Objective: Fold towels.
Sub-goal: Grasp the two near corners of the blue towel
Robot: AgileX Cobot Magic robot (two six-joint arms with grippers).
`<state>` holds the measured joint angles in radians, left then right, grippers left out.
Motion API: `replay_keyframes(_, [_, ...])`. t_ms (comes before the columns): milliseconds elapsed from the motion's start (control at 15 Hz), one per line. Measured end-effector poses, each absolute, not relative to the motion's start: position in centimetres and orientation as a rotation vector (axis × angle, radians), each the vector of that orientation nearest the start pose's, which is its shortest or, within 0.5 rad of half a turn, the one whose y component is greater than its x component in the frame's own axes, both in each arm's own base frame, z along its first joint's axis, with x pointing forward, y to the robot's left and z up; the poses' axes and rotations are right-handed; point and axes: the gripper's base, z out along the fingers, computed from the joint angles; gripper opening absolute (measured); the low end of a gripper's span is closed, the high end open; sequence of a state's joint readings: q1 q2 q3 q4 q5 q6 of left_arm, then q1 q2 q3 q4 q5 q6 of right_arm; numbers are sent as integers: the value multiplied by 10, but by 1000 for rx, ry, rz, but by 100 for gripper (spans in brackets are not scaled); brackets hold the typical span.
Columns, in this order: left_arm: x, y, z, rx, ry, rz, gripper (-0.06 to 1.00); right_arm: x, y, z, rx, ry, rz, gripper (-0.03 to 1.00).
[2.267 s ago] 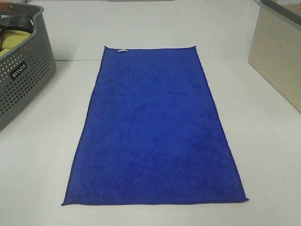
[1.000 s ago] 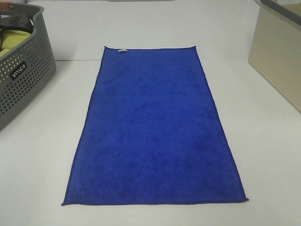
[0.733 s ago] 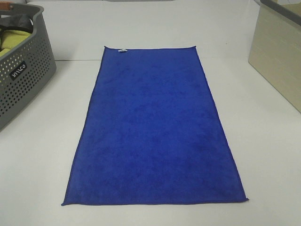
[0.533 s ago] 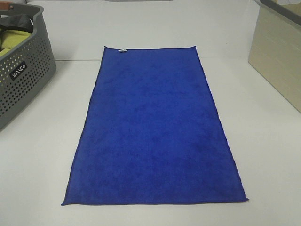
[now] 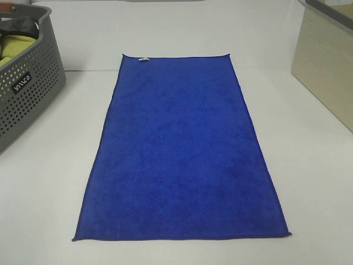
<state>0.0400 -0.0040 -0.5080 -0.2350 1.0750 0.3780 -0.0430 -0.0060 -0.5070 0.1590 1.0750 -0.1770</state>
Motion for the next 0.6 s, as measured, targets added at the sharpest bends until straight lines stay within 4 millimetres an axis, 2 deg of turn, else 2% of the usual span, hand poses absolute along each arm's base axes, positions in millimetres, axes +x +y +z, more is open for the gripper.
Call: replay_keyframes(600, [-8, -19, 280, 355, 1993, -17, 51, -7, 13, 279, -146, 2030, 52, 77])
